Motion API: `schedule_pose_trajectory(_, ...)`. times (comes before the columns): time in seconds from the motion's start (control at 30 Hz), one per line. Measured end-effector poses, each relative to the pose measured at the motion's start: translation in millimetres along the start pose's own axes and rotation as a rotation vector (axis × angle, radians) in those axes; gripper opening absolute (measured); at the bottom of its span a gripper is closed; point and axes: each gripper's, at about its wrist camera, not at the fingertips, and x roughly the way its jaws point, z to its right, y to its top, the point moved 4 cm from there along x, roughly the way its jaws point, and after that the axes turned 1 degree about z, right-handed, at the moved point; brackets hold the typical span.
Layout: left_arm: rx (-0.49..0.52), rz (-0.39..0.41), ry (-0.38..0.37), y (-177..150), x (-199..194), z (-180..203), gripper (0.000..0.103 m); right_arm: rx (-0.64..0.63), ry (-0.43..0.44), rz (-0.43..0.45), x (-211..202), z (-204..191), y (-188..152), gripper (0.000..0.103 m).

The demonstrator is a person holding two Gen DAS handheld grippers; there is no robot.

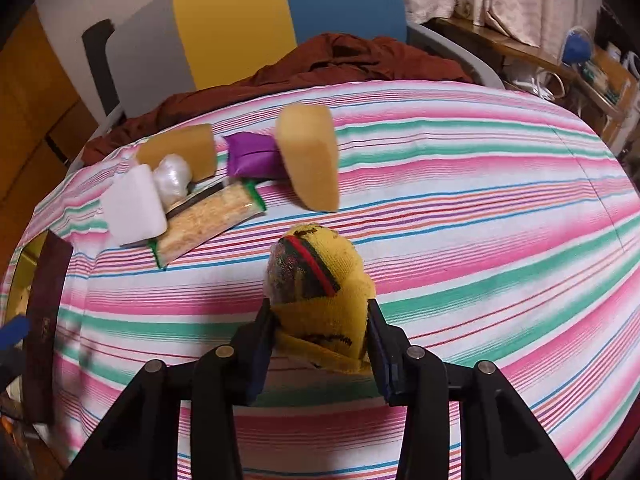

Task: Organize objects
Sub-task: 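Grasp the yellow knitted sock with the right gripper and lift it, then grasp the white foam block with the left gripper while the right holds the sock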

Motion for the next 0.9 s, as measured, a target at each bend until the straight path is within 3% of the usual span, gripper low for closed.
schedule_pose_trajectory(0.27, -0.035, -0.010, 0.051, 13.6, 27.0, -11.9, 0.062, -0.026, 0.005, 0.020, -6.7, -6.1, 1.9, 0.042)
schedule_pose_trajectory(0.43, -0.025, 0.043, 0.080, 35.9, 37.4, -12.0, 0.067, -0.032, -0.010, 0.028, -9.2, -6.0, 3.5, 0.042)
schedule_pose_trajectory(0.5, -0.017, 0.076, 0.072, 46.8, 40.9, -11.0, 0.076, -0.031, -0.008, 0.030, -9.9, -6.1, 4.2, 0.042)
schedule_pose_trajectory(0.57, -0.021, 0.092, 0.068, 60.3, 49.4, -12.5, 0.077, -0.032, -0.009, 0.036, -11.5, -6.2, 4.7, 0.042)
schedule_pose_trajectory(0.8, -0.028, 0.086, 0.041, 96.6, 82.5, -17.2, 0.077, -0.013, 0.007, 0.035, -10.1, -1.3, 8.1, 0.042)
schedule_pose_trajectory(0.9, -0.016, 0.009, 0.009, 92.7, 100.4, -14.7, 0.077, -0.002, 0.013, 0.023, -5.5, 1.0, 8.4, 0.042)
